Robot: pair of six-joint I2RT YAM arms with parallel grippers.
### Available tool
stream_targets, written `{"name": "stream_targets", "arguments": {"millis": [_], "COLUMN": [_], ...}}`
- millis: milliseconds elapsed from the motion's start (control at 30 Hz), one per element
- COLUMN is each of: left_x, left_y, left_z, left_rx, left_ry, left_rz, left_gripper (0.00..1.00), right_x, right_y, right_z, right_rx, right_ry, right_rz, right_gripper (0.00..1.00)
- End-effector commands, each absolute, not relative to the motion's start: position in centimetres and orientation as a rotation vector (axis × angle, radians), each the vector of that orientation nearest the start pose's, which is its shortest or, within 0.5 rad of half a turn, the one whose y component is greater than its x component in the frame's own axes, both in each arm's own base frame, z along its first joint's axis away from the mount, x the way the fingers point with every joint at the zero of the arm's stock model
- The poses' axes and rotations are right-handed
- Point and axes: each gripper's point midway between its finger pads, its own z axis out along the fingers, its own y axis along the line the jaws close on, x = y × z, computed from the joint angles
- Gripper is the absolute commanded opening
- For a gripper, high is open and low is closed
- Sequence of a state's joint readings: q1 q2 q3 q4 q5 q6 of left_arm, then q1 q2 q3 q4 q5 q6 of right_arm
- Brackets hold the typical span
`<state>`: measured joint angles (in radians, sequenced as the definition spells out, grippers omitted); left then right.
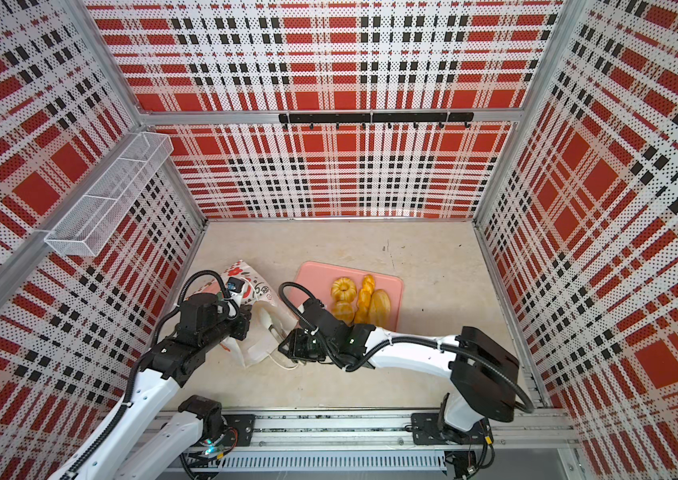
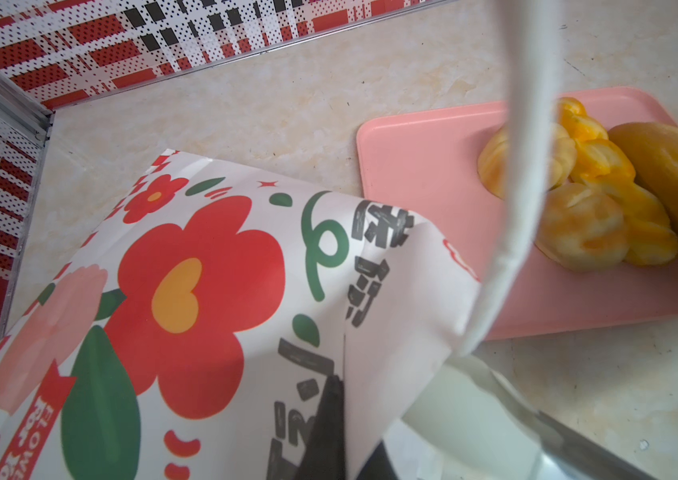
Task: Take the fake bread out of the paper bag
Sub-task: 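Insert the tongs into the bag and pinch a yellow bread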
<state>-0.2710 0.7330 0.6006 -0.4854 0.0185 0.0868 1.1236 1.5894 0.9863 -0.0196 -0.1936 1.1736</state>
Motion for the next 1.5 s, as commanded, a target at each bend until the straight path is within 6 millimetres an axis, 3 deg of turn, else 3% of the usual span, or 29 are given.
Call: {"name": "stream_targets", "arguments": {"millis": [0,333,567,733,800,900,933,1067,1333,1467], "left_x": [26.6,26.6,26.5,26.2,26.2,26.1,26.2,26.3,26.7,26.9], "left_y": [-8.0,-8.4,-8.6,-9.6,-9.7,-9.8,-9.8,-9.7,-9.4,-8.7], "left_z": [18.2,18.6,19.0,19.0,19.0,18.8,18.9,19.4,19.8,20.2], "left_rx": [0.383,0.395,0.404,0.443,0.450,0.456,0.450,0.374,0.310,0.288], "left_ry": [2.118,2.104,2.092,2.087,2.086,2.089,2.087,2.085,2.028,2.019], "left_rz": [-0.147,-0.162,-0.164,-0.184,-0.187,-0.191,-0.187,-0.215,-0.179,-0.138], "left_gripper": [0.00,0.00,0.00,0.00,0.00,0.00,0.00,0.00,0.00,0.00], "right_x": [18.9,23.2,25.1,26.0,26.5,27.2,27.1,25.5,20.1,17.7], "right_y": [45.3,48.7,50.8,52.2,52.5,52.8,52.9,52.6,50.2,48.7], "right_z": [18.1,16.9,15.6,15.1,14.8,14.1,13.7,13.9,18.5,18.9], "right_rx": [0.000,0.149,0.218,0.214,0.218,0.233,0.211,0.146,0.140,0.118], "right_ry": [2.464,2.448,2.499,2.556,2.570,2.568,2.592,2.611,2.532,2.540], "right_rz": [1.504,1.631,1.720,1.668,1.629,1.584,1.554,1.496,1.476,1.453], "right_gripper": [0.37,0.43,0.41,0.40,0.31,0.05,0.00,0.00,0.00,0.00]}}
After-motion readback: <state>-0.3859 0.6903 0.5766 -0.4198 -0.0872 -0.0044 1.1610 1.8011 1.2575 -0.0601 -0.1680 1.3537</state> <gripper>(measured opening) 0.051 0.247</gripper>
